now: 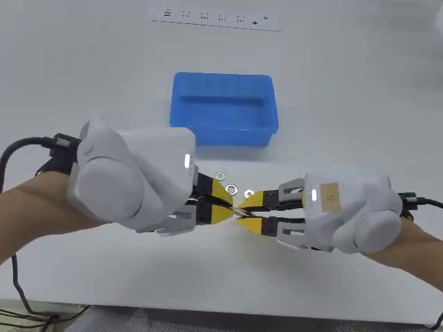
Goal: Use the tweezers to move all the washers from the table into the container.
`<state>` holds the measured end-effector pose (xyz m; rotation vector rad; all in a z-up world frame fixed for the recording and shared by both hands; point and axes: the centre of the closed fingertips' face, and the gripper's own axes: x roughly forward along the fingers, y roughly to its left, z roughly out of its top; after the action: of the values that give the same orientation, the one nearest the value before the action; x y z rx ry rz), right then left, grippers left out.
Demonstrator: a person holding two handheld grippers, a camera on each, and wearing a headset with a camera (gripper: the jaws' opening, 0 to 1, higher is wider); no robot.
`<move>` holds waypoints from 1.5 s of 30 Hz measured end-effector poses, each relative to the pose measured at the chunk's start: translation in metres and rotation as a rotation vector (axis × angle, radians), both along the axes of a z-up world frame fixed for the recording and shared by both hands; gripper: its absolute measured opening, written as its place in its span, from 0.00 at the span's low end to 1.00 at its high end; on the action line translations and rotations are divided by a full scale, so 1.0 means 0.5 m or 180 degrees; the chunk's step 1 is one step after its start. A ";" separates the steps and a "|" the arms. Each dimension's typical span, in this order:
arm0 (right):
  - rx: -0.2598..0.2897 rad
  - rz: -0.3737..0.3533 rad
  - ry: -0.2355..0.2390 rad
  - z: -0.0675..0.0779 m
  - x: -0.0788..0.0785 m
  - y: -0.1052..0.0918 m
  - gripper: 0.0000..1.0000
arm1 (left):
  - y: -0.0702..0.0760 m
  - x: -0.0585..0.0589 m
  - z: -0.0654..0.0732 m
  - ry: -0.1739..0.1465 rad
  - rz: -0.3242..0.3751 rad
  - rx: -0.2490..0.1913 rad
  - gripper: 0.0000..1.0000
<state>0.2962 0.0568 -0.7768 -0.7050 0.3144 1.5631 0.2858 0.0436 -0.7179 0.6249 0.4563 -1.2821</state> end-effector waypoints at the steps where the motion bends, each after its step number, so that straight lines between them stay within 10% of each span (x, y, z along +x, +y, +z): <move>1: 0.0012 -0.0012 0.0000 0.001 0.002 -0.005 0.08 | -0.008 0.002 0.003 0.0001 -0.0005 -0.0041 0.05; 8: 0.0092 -0.0143 0.0130 0.005 0.016 -0.025 0.08 | -0.060 0.033 0.014 0.0171 0.0124 -0.0532 0.06; 14: 0.0128 -0.0152 0.0197 0.005 0.018 -0.027 0.08 | -0.065 0.036 0.013 0.0150 0.0090 -0.0644 0.06; 19: 0.0196 -0.0100 0.0249 0.005 0.011 -0.028 0.08 | -0.069 0.029 0.006 0.0453 0.0222 -0.1018 0.08; 27: 0.0210 -0.0091 0.0304 0.007 0.014 -0.026 0.07 | -0.060 0.033 0.031 0.0458 0.0277 -0.1242 0.08; 45: 0.0178 0.0004 0.0298 0.008 -0.008 -0.011 0.08 | -0.050 0.014 0.018 0.0348 0.0106 -0.1017 0.06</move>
<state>0.2924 0.0511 -0.7726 -0.5899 0.3382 1.6029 0.2926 0.0188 -0.7090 0.2789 0.3397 -1.3267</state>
